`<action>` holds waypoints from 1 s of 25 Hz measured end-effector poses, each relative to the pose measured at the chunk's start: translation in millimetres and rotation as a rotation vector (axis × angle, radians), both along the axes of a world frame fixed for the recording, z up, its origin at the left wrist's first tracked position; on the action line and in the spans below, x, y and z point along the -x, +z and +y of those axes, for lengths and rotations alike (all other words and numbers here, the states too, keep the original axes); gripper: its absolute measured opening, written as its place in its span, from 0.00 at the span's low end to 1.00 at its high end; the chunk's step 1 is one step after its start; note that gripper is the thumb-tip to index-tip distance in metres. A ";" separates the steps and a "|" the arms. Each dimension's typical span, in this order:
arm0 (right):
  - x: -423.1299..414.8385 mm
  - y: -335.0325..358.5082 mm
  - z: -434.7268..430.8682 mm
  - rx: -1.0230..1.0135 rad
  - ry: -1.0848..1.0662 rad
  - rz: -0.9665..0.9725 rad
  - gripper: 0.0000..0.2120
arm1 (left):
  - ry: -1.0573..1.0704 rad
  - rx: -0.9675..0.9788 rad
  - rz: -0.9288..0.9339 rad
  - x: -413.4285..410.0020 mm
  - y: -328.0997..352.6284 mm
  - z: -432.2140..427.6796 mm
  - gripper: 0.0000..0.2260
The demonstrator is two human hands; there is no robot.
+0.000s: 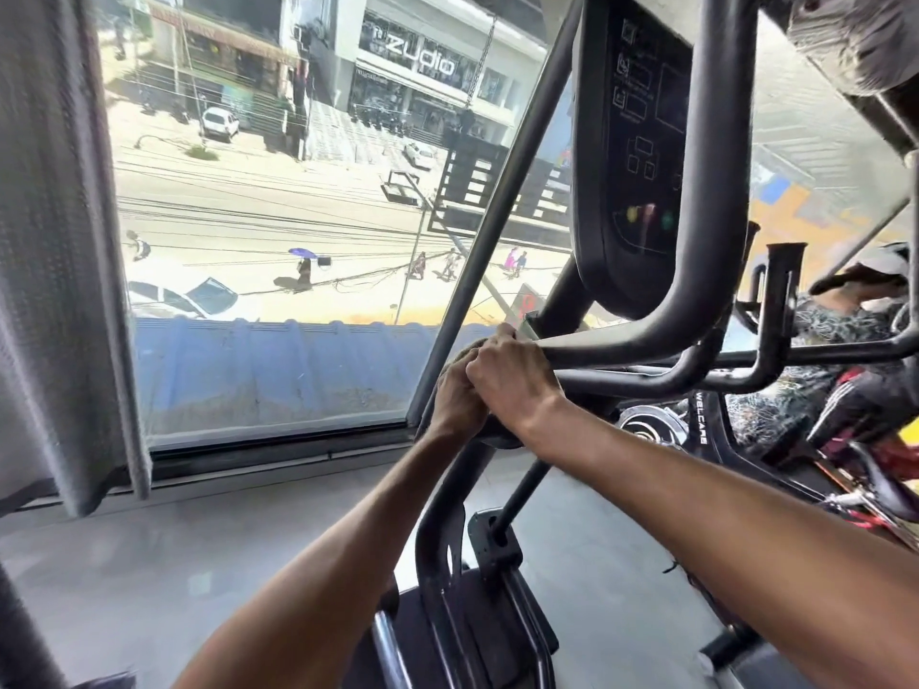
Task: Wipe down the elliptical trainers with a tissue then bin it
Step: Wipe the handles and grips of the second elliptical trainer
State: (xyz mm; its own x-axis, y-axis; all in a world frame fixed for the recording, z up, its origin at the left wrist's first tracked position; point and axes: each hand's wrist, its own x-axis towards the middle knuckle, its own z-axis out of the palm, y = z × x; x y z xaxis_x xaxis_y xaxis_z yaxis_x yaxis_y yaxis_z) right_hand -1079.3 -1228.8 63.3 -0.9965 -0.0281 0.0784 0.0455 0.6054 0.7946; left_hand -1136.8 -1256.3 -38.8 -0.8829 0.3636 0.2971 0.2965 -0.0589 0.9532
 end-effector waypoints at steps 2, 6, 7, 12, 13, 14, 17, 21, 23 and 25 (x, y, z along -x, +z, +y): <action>-22.5 16.7 -4.6 0.029 0.015 0.021 0.09 | -0.008 0.024 0.045 -1.2 2.0 4.1 0.11; -82.4 57.6 -5.2 0.011 0.178 0.135 0.08 | -0.023 -0.001 -0.011 -4.3 10.0 12.3 0.19; -95.8 66.0 -2.7 0.016 0.218 0.163 0.10 | -0.031 -0.020 -0.021 -7.7 13.8 13.2 0.19; -118.9 73.4 1.4 -0.116 0.220 0.194 0.14 | -0.004 -0.113 -0.072 -15.3 16.7 23.2 0.26; -117.0 74.4 -0.9 -0.097 0.207 0.187 0.13 | 0.016 -0.117 -0.085 -16.6 18.7 24.2 0.27; -114.1 76.5 -3.8 -0.068 0.173 0.171 0.13 | 0.035 -0.109 -0.092 -18.9 21.8 22.9 0.28; -99.0 72.3 -7.9 -0.066 0.134 0.155 0.11 | 0.088 -0.075 -0.113 -23.1 23.7 16.5 0.27; -57.0 42.1 -6.6 0.005 0.050 0.100 0.03 | 0.112 0.001 -0.056 -17.7 13.5 13.3 0.20; -32.9 24.7 -5.1 0.029 -0.027 0.068 0.07 | 0.107 0.021 -0.030 -10.3 9.1 10.6 0.17; -11.6 8.1 -2.9 -0.002 -0.049 0.024 0.10 | 0.056 0.019 -0.018 -0.4 4.3 4.4 0.15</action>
State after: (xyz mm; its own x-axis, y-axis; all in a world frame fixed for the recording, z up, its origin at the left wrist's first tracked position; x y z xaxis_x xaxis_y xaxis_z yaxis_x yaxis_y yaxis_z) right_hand -1067.7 -1231.6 71.4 -0.9945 0.0205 0.1023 0.0940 0.6004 0.7942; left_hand -1136.5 -1251.9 -34.6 -0.9071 0.3190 0.2747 0.2817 -0.0250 0.9592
